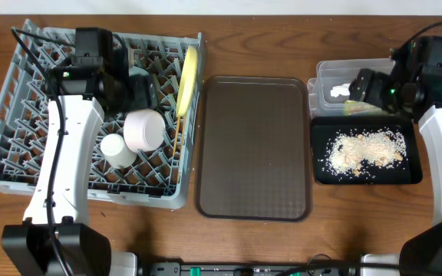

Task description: Sort waste into correct bins and load items into the dishwasher

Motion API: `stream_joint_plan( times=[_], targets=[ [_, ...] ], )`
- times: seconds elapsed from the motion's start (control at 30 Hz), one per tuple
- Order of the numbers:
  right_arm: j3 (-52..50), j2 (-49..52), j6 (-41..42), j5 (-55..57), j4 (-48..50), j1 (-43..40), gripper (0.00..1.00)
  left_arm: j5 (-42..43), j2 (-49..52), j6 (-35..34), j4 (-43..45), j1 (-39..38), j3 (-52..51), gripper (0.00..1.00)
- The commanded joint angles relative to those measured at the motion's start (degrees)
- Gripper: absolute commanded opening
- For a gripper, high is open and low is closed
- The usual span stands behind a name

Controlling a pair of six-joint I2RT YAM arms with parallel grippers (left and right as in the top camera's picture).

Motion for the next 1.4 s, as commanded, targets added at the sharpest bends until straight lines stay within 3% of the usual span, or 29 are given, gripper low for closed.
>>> stream_joint_plan(
  times=[0.0,0.2,0.33,0.47,0.63,0.73,0.87,1.1,1.37],
  targets=[
    [0.79,-0.15,-9.33,-1.53,-0.92,2.1,0.99,-5.11,-0.02,0.31,-4.72,-0.02,0.04,0.87],
    [-0.2,-0.02,-8.66,-0.9,-9.31,2.4,0.99,-5.05,-0.26,1.07,-13.05,-0.15,-0.13,0.87],
    [-2.14,-0.68,-8.66,0.57,-11.54,2.43,0.99,-5.03,-3.06,1.29,-13.18,-0.15,-2.47,0.87],
    [-8.81,-5.86,-8.59,0.52,-6.6,2.43,0.99,-5.03,-9.6,1.88,-9.38,-0.15,-8.44,0.87],
    [-22.1,-21.75,-8.44,0.63,3.91,3.02,0.99,-5.03,-24.52,2.62,-1.01,-0.15,-20.46,0.87],
    [-30.08,-36.0,-8.46,1.9,9.77,3.19,0.99,-4.81,-38.64,4.68,6.8,-0.15,-29.97,0.87],
    [-34.38,-47.82,-8.44,4.22,10.8,3.15,0.99,-4.61,-52.5,3.56,11.41,-0.15,-37.57,0.87],
    [-34.95,-57.59,-8.44,4.22,2.62,3.15,0.99,-4.63,-65.44,3.58,9.55,-0.15,-39.43,0.87],
    [-34.95,-58.01,-8.44,4.22,-8.85,3.15,0.99,-4.63,-66.51,3.58,8.98,-0.15,-39.43,0.87]
  ],
)
